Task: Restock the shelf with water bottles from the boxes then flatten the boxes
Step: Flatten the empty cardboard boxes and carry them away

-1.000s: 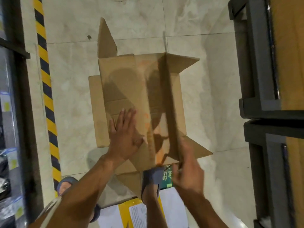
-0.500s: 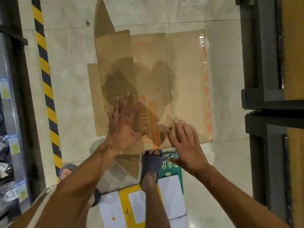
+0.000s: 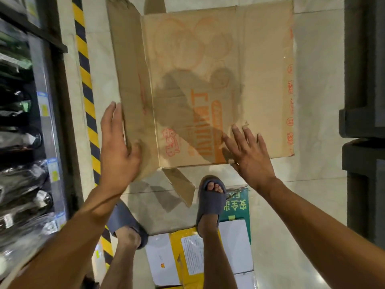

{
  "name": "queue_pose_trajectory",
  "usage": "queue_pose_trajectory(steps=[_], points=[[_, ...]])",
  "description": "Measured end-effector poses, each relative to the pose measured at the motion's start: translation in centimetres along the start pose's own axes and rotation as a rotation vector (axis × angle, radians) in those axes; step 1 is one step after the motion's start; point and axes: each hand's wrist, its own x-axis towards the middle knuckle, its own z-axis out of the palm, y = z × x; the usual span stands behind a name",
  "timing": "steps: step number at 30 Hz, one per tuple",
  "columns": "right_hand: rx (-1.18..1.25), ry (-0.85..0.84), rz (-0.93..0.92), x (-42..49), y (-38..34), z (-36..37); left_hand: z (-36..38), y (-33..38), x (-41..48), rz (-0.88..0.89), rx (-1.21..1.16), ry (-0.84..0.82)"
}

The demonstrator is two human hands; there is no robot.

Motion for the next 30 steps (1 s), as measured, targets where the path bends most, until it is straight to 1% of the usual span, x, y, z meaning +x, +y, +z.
queue_pose_trajectory(steps=[2, 3, 5, 6, 9, 10, 11, 12, 13, 14, 15, 16, 18, 19, 20, 21, 23, 26, 30], points=[[-0.009, -0.015, 0.006, 0.2, -0.1, -0.4, -0.7, -1.3, -0.2, -0.105, 0.065, 0.008], [-0.013, -0.013, 0.008, 0.2, -0.1, -0.5, -0.6, -1.6, -0.3, -0.118, 0.141, 0.001], [-0.023, -0.010, 0.018, 0.4, -0.3, -0.6, 0.2, -2.0, -0.5, -0.075, 0.345, -0.042], [-0.029, -0.007, 0.024, 0.5, -0.5, -0.6, 0.9, -2.1, -0.5, -0.048, 0.405, -0.053], [-0.044, 0.009, 0.043, 1.1, -0.9, -0.8, 2.5, -1.2, -0.7, 0.046, 0.490, 0.027], [-0.046, 0.018, 0.047, 1.3, -1.0, -0.8, 2.8, -0.6, -0.7, 0.059, 0.560, 0.019], [-0.050, 0.025, 0.047, 1.5, -1.0, -0.8, 3.1, 0.0, -0.8, 0.067, 0.681, -0.055], [-0.055, 0.029, 0.044, 1.6, -1.1, -0.8, 3.5, 0.2, -1.0, 0.076, 0.823, -0.163], [-0.058, 0.032, 0.040, 1.7, -1.1, -0.8, 3.8, 0.0, -1.2, 0.062, 0.952, -0.260], [-0.054, 0.036, 0.040, 1.7, -1.2, -0.8, 4.0, -0.6, -1.3, 0.019, 1.031, -0.328], [-0.044, 0.043, 0.045, 1.6, -1.3, -0.8, 4.2, -1.3, -1.2, -0.053, 1.035, -0.367], [-0.030, 0.051, 0.051, 1.6, -1.4, -0.7, 4.5, -2.1, -1.1, -0.117, 0.986, -0.391], [-0.011, 0.064, 0.059, 1.6, -1.5, -0.6, 5.8, -3.8, -1.2, -0.175, 0.741, -0.472], [-0.010, 0.062, 0.059, 1.6, -1.5, -0.4, 6.7, -4.3, -1.3, -0.160, 0.595, -0.520], [-0.015, 0.060, 0.058, 1.6, -1.5, -0.3, 7.5, -4.6, -1.5, -0.119, 0.497, -0.538], [-0.022, 0.062, 0.055, 1.5, -1.5, -0.2, 8.3, -4.8, -1.8, -0.069, 0.457, -0.526], [-0.043, 0.081, 0.042, 1.6, -1.2, -0.1, 9.6, -4.9, -2.0, 0.048, 0.511, -0.478], [-0.110, 0.084, -0.016, 1.8, -0.6, -0.6, 11.0, -5.0, -2.7, 0.201, 0.656, -0.471], [-0.163, 0.025, -0.116, 3.0, -0.2, -1.0, 11.1, -5.1, -3.6, 0.244, 0.737, -0.406]])
